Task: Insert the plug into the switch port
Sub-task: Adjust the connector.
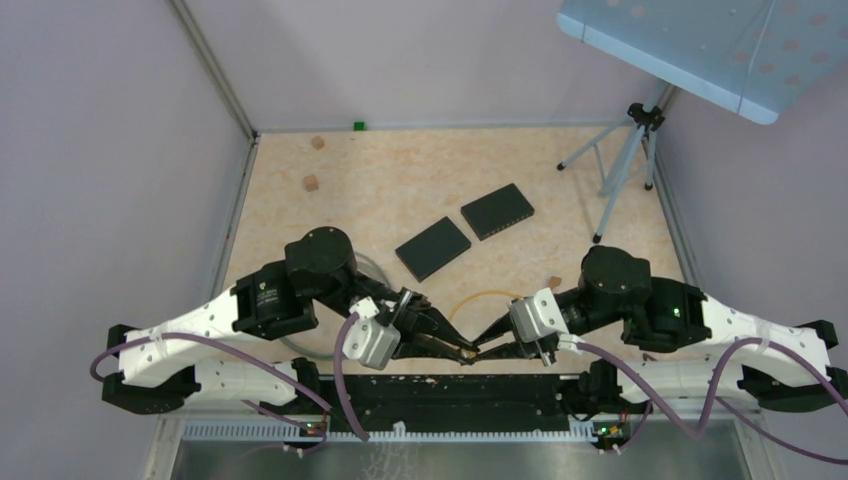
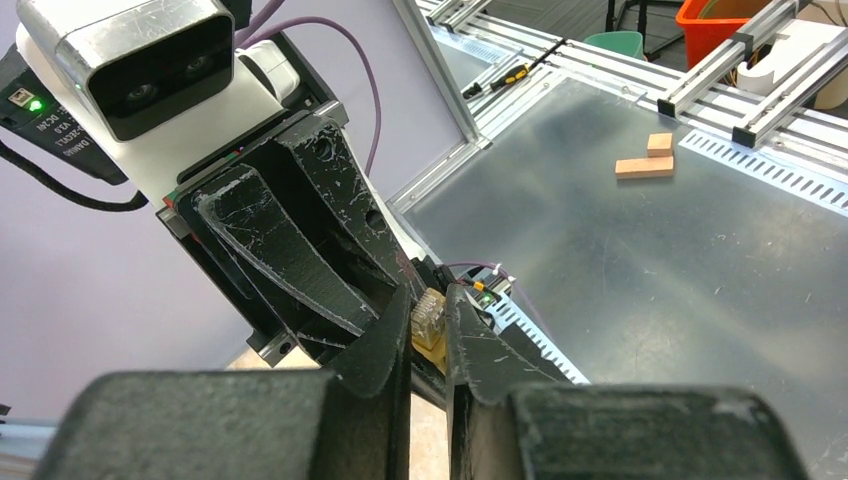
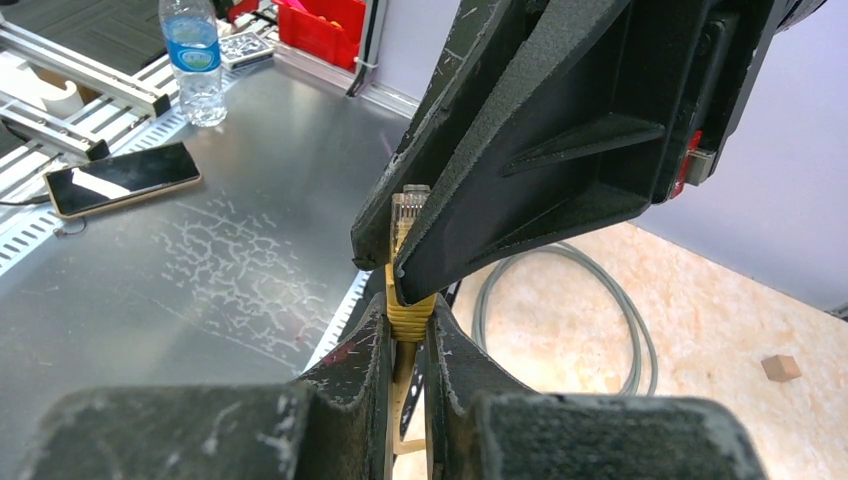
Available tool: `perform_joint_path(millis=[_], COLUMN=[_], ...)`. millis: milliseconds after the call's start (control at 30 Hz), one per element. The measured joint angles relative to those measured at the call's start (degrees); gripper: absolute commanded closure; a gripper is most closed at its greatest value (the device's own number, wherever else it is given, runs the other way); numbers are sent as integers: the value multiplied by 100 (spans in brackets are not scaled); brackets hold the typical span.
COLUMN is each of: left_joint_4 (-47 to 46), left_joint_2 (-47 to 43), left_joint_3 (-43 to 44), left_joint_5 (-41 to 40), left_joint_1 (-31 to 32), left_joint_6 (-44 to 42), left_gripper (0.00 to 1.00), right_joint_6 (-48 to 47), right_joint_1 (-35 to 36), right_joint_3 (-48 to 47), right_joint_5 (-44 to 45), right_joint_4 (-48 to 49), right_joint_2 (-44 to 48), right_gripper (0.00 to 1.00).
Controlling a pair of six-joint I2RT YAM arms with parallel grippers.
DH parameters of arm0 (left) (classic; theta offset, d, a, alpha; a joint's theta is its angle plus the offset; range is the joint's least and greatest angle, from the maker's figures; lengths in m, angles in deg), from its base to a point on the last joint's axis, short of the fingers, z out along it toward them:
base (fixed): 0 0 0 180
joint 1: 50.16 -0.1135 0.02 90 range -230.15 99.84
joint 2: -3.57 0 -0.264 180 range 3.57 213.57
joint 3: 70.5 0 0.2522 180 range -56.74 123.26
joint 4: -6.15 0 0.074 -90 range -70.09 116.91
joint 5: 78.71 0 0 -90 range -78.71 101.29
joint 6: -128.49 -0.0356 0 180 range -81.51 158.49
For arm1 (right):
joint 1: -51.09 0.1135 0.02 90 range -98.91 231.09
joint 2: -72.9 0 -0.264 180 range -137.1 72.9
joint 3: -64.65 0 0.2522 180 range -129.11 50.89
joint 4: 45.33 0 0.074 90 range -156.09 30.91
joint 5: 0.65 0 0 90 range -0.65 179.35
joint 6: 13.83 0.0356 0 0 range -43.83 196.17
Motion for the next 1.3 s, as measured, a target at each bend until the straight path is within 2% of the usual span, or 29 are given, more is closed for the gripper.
perform_joint_path(millis=[100,267,333,500,667,800,933,1033,1133,1300], left_joint_4=[55,192,223,-109,-789,-1436,-2011,-2218,-2450,-2667], left_joint_2=[2,15,13,-173,-496,-551,-577,-577,-577,-577], left_joint_3=[28,87,87,-286,-929,-1246,-1633,-1823,-1939,-1958], left_joint_5=[0,-81,-260,-1252,-2621,-4146,-5982,-6891,-7300,-7442], left_joint_1=[0,4,4,4,4,7,4,4,4,4], left_joint_6=[-26,-37,-2,479,1338,2291,3399,4022,4437,4824], left_gripper=[100,100,100,100,100,100,100,100,100,100], right_joint_6=[0,42,39,-94,-295,-507,-717,-852,-920,-881], right_joint_1=[0,0,0,0,0,0,0,0,0,0], right_joint_3=[0,0,7,264,1132,1851,2280,2457,2638,2710], right_joint_5=[-4,24,142,831,2037,3119,3910,4304,4629,4835], right_joint_4=[4,22,76,363,1049,1797,2420,2881,3515,4037], right_joint_2=[0,15,90,662,1563,2031,1996,1808,1530,1016], right_gripper=[98,49,42,41,42,44,45,47,47,46])
